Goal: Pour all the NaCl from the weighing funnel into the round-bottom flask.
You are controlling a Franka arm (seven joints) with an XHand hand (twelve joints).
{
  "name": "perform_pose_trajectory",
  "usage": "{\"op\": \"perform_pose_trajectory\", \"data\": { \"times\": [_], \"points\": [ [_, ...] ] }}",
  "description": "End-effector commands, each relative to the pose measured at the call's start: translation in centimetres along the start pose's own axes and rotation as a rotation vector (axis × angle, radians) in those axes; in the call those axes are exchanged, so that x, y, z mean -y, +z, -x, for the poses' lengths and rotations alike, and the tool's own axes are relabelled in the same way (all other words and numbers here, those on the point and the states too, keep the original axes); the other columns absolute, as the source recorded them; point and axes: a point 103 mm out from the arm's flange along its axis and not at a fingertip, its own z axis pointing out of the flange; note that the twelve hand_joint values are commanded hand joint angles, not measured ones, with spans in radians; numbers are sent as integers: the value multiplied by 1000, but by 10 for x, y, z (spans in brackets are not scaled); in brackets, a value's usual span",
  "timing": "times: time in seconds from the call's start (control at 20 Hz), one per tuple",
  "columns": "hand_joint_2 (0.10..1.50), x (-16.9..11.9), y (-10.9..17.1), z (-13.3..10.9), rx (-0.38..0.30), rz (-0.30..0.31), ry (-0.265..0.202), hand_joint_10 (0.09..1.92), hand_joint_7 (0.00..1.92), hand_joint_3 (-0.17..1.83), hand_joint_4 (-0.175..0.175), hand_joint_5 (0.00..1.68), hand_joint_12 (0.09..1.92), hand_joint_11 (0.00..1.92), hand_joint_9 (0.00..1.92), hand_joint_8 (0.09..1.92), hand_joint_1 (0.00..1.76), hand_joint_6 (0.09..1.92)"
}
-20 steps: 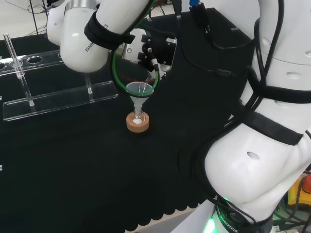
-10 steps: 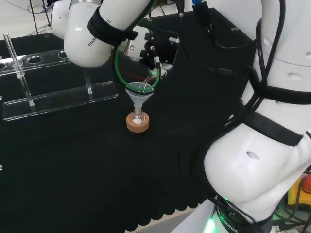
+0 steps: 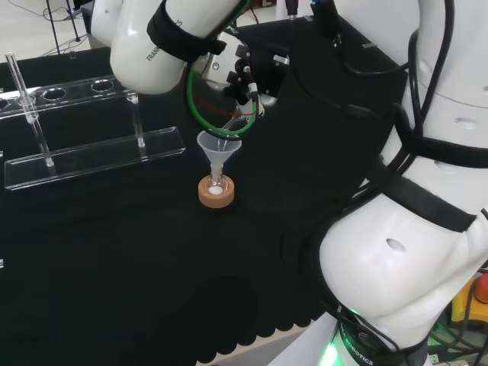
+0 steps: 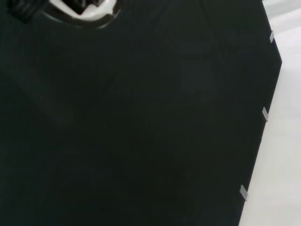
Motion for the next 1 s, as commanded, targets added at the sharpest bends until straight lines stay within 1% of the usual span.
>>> {"op": "perform_pose_trajectory", "data": {
  "times": [0.05, 0.45, 0.55, 0.8, 1.0],
  "points": [
    [729, -1, 10, 8, -55, 8, 2, 332, 739, 748, 175, 1038, 1038, 843, 1148, 621, 1046, 1116],
    [729, -3, 21, 18, -139, 31, 12, 332, 738, 747, 175, 1038, 1038, 842, 1148, 621, 1046, 1117],
    [729, -4, 24, 21, -170, 36, 13, 332, 738, 747, 175, 1038, 1039, 842, 1148, 622, 1046, 1117],
    [730, -6, 31, 25, -227, 40, 13, 332, 737, 747, 175, 1038, 1039, 843, 1148, 622, 1046, 1117],
    [730, -8, 36, 27, -259, 40, 14, 332, 736, 747, 175, 1038, 1039, 843, 1147, 622, 1046, 1117]
  ]
}}
